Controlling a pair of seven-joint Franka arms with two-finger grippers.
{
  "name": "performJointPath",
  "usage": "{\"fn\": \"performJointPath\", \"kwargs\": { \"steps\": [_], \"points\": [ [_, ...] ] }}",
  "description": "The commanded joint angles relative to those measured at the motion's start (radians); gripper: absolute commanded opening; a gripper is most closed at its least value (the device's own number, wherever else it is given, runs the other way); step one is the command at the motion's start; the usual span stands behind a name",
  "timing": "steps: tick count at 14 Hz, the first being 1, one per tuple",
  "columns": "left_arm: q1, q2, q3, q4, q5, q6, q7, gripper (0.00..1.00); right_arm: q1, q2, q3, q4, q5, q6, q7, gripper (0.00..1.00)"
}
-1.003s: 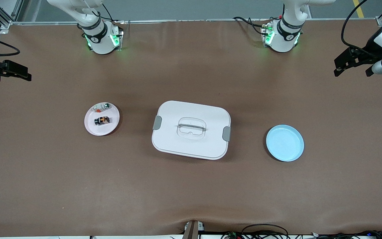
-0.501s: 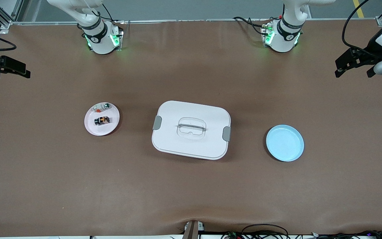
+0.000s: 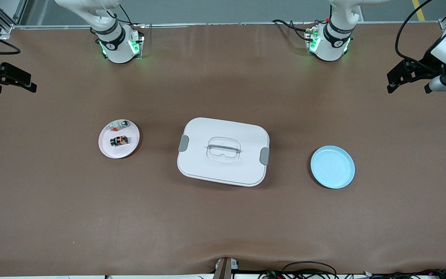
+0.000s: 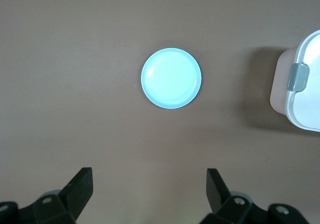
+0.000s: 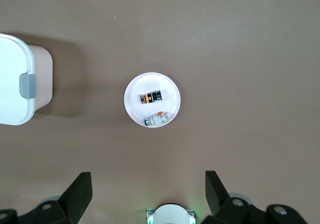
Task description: Transfer orange switch to right arm and place
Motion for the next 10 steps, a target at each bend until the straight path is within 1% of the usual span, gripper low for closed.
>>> {"fn": "performJointPath", "kwargs": {
  "steps": [1,4,7,10],
  "points": [
    [0.009,0.001,-0.025,0.015,0.003,-0.01,-0.005,1.0,-0.003,-0.044,0.001,-0.052,0.008,0.038,0.005,1.0],
    [0.002,-0.005,-0.026,0.004,0.002,-0.004,-0.014,1.0,0.005,-0.044,0.0,-0.05,-0.005,0.064,-0.003,1.0],
    [0.001,-0.013,-0.025,-0.016,0.0,0.011,-0.015,1.0,0.005,-0.043,0.001,-0.05,0.01,0.072,-0.001,1.0],
    [-0.014,-0.013,-0.002,-0.009,0.002,0.007,-0.014,1.0,0.026,-0.043,0.0,-0.05,0.005,0.092,-0.003,1.0]
  ]
}}
